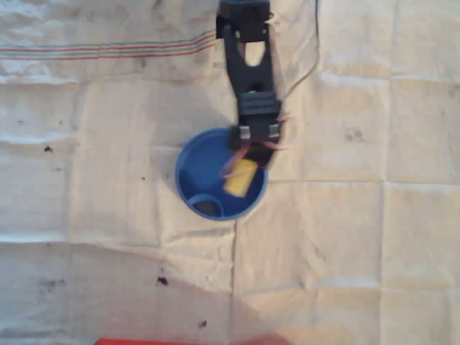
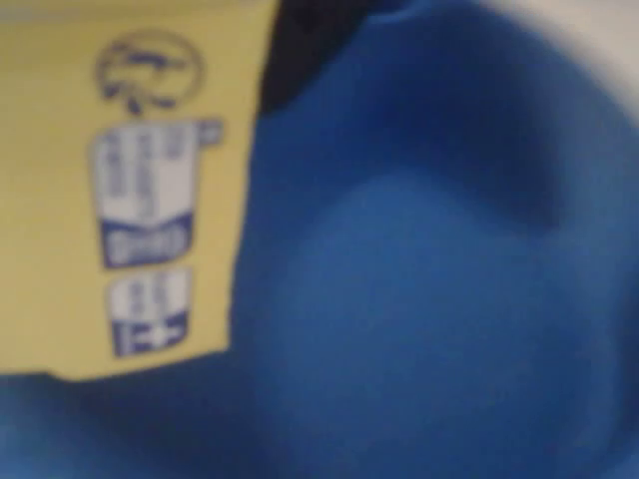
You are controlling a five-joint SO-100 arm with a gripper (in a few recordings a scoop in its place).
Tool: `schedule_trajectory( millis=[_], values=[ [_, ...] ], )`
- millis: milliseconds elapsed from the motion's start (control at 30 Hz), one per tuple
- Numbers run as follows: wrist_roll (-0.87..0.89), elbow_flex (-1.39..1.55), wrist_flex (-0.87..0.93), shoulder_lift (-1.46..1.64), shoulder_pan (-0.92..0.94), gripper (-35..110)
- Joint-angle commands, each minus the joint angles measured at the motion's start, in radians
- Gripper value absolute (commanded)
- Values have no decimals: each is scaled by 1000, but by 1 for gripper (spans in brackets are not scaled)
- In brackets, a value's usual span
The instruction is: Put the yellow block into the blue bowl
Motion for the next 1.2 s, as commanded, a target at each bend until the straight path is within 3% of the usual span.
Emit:
schedule_trajectory(
  millis=[0, 600, 900, 1033, 1167],
  values=[
    [2, -80, 6, 147, 55, 0],
    [-2, -89, 15, 60, 71, 2],
    [-2, -92, 15, 69, 61, 21],
    [0, -94, 15, 77, 60, 17],
    [14, -94, 14, 133, 58, 0]
  ],
)
